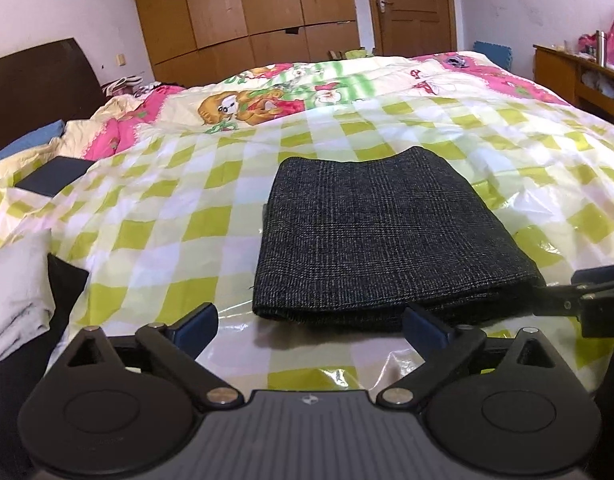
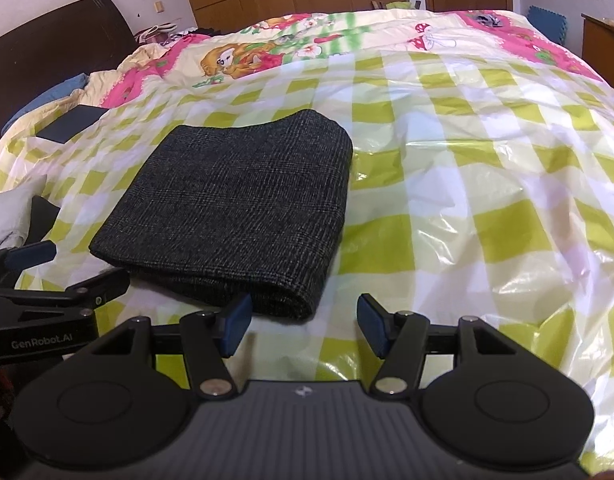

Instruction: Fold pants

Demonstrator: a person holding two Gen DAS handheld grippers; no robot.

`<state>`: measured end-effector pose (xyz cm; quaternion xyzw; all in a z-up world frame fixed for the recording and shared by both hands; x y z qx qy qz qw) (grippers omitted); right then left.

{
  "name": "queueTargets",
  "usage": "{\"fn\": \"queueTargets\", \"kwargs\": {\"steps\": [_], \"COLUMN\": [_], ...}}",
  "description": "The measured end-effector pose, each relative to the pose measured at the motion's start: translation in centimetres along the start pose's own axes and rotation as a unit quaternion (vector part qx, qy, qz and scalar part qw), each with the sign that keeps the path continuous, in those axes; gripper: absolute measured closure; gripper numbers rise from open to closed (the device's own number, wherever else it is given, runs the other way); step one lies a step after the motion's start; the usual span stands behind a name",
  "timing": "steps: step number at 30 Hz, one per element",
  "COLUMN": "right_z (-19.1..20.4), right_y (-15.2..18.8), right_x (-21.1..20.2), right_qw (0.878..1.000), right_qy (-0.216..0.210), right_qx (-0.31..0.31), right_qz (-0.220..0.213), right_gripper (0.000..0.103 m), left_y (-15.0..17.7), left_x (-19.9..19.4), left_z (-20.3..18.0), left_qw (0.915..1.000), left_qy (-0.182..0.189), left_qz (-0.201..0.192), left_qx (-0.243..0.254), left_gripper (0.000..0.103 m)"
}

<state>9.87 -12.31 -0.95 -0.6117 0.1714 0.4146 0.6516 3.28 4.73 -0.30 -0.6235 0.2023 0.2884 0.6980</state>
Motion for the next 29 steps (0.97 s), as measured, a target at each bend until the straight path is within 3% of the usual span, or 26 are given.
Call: {"fn": "queueTargets", "kwargs": {"steps": [9,29], "right_z": [0.8,1.4], "right_y": [0.7,1.1], "right_x": [-0.4,-0.2], "right_qw": [1.000,1.000], "right_qy": [-0.010,-0.006], "right_qx": [0.001,-0.010], "right_qz": [0.009,0.014], "right_gripper": [0.043,0.041], "left_y": [0.5,0.9], "left_x": [-0.3,-0.8], "left_z": [-0.1,-0.9], "left_qw": [0.9994,0.9990], "left_qy": [0.026,0.038], "left_qz": [0.014,0.023], "left_qx": [-0.016,-0.005], "left_gripper": [0.000,0.000]}}
Point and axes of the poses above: each gripper's, at about its wrist camera, not at the fingertips, and x roughly the way its jaws point, z to its left, y to its underside, the point moved 1 cm from there along x, roughly the way its jaws point, and after that the axes turned 2 degrees about x, right-handed, at the moved point
